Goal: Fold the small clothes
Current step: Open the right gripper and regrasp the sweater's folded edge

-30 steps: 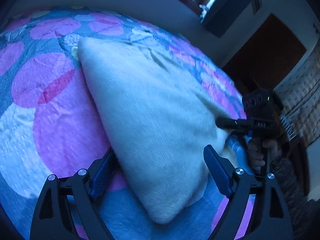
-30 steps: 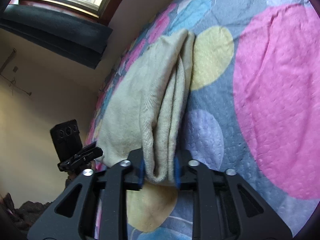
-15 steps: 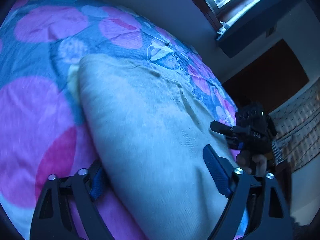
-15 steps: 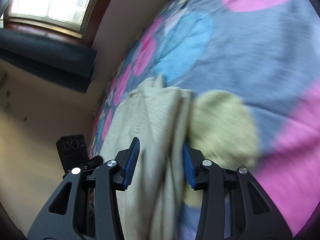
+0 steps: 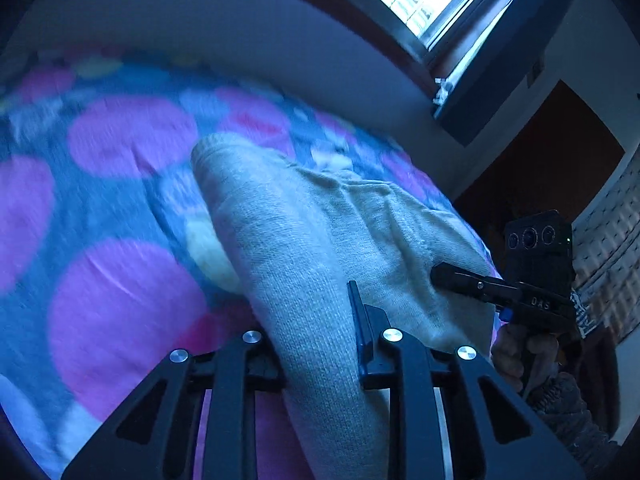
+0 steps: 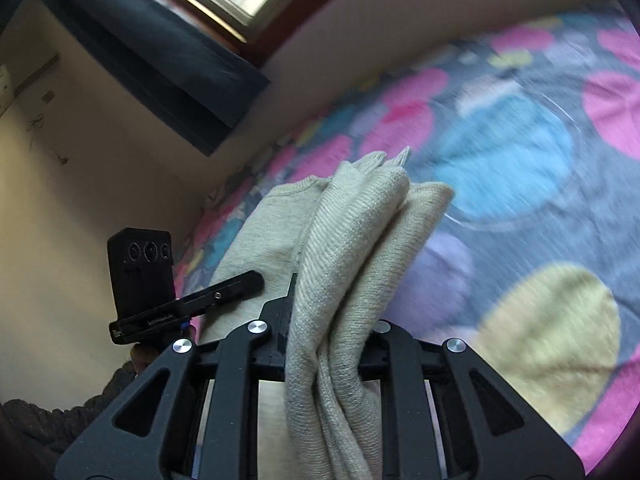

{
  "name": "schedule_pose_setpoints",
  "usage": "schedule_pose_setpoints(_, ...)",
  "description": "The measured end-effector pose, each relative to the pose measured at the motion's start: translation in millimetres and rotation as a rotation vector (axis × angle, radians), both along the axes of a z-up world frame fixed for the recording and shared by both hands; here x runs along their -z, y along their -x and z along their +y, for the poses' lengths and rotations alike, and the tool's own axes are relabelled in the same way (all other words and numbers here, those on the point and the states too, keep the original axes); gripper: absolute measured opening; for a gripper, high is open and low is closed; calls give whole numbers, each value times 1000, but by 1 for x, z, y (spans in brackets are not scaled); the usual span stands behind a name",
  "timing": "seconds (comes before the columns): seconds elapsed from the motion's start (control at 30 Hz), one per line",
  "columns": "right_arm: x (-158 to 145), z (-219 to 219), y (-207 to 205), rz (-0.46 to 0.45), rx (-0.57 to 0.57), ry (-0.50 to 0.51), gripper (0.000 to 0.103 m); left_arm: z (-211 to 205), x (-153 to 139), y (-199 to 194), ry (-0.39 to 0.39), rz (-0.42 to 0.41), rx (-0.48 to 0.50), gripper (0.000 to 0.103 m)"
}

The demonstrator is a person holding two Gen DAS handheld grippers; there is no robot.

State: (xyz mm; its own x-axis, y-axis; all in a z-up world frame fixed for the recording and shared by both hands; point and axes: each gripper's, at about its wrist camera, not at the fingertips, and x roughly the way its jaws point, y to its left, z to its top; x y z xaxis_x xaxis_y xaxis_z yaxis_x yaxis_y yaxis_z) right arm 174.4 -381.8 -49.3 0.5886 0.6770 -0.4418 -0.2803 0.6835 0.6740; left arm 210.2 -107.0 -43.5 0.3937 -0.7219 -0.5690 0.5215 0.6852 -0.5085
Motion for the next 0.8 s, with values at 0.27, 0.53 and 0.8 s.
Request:
schedule_pose_setpoints(0.27,9,32,-74,74,-26,-66,16,44,6,-53,-53,24,-102,23)
schedule_pose_setpoints(0.53,79,11,-117,312,48,-137,16,41,49,-74,-111,80,-109,26)
schedule_pose_setpoints(0.8,61,-16,-75,304,1,-151,48,76,28,-15,25,99,-62,70)
